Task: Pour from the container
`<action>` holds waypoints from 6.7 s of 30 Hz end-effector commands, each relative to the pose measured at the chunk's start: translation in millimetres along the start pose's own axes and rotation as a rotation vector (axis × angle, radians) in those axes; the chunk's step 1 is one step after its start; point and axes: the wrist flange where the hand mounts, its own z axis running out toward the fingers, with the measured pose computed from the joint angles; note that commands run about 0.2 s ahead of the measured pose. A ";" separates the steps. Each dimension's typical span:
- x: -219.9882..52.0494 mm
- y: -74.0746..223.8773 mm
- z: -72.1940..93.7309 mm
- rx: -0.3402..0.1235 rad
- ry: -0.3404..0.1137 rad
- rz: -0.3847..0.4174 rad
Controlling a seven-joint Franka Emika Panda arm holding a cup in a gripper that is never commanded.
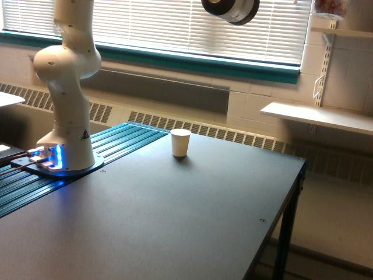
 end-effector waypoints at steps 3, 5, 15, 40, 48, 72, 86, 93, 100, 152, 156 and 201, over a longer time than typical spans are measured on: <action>-10.1 21.3 14.7 -0.095 -0.115 -0.125; -1.4 46.6 17.0 -0.152 -0.131 -0.115; -15.6 98.7 -3.9 -0.313 -0.312 -0.152; -229.6 57.1 -112.2 -0.322 -1.044 -0.255; -295.6 29.2 -157.9 -0.278 -1.269 -0.377; -402.2 15.6 -297.3 -0.180 -1.633 -0.620; -423.5 40.9 -294.3 -0.271 -1.732 -0.579; -443.3 43.0 -283.6 -0.306 -1.786 -0.551; -460.7 41.4 -278.4 -0.335 -1.804 -0.565; -476.2 40.2 -292.3 -0.484 -1.996 -0.348; -474.0 42.0 -289.0 -0.490 -2.007 -0.320; -458.4 35.9 -281.7 -0.499 -1.936 -0.295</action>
